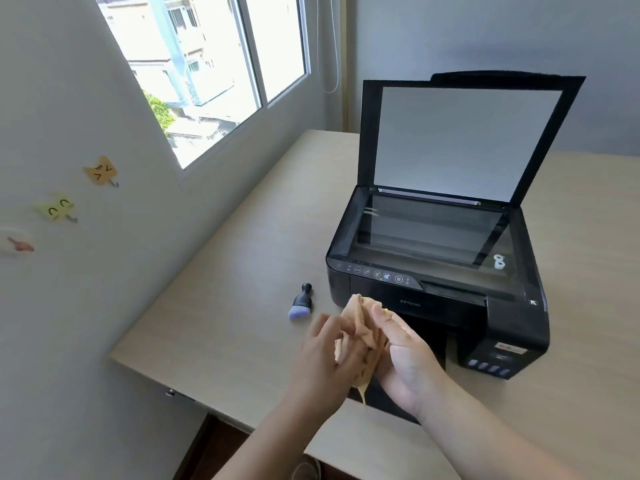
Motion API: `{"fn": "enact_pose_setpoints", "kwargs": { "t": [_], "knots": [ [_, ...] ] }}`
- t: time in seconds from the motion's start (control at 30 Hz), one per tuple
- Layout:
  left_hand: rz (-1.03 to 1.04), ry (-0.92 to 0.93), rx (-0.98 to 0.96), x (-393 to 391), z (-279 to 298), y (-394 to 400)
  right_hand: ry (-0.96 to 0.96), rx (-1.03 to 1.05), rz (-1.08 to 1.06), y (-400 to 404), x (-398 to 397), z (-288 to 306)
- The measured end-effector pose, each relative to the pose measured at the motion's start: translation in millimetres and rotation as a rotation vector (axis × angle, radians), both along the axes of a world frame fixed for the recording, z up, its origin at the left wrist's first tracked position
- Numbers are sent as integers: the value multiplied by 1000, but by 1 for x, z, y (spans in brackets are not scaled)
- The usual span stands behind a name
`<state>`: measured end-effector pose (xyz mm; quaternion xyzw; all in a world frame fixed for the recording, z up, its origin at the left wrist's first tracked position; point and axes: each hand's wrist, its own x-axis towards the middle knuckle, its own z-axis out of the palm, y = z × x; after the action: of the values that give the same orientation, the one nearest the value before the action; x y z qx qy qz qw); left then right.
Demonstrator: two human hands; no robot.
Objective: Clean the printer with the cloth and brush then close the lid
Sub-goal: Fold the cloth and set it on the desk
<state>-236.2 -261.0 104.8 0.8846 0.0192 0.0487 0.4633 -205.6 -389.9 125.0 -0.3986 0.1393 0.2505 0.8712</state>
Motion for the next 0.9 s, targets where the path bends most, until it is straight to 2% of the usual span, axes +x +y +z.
{"fn": "enact_pose_setpoints", "kwargs": {
  "t": [0.1,0.2,0.3,0.43,0.53,0.57,0.67,0.73,0.9],
  "knots": [
    [-16,56,-207,7,-1,21,-30,-79,-19,6,10,-6],
    [112,88,-457,18,-6,43,-49,-191,-44,14,27,-14],
    [299,283,-648,26,-10,65,-43,-283,-45,26,38,-26],
    [361,518,-908,43,-24,96,35,-323,-2,52,49,-39],
    [454,604,-1097,48,-41,115,73,-310,-15,70,58,-47],
    [443,611,-1111,48,-45,121,80,-309,-13,76,61,-51],
    [328,561,-931,53,-53,137,60,-298,67,90,71,-56],
    [325,493,-868,62,-54,153,35,-308,157,98,80,-58],
    [334,375,-731,88,-52,190,-102,-527,217,120,107,-83]
  ]
}}
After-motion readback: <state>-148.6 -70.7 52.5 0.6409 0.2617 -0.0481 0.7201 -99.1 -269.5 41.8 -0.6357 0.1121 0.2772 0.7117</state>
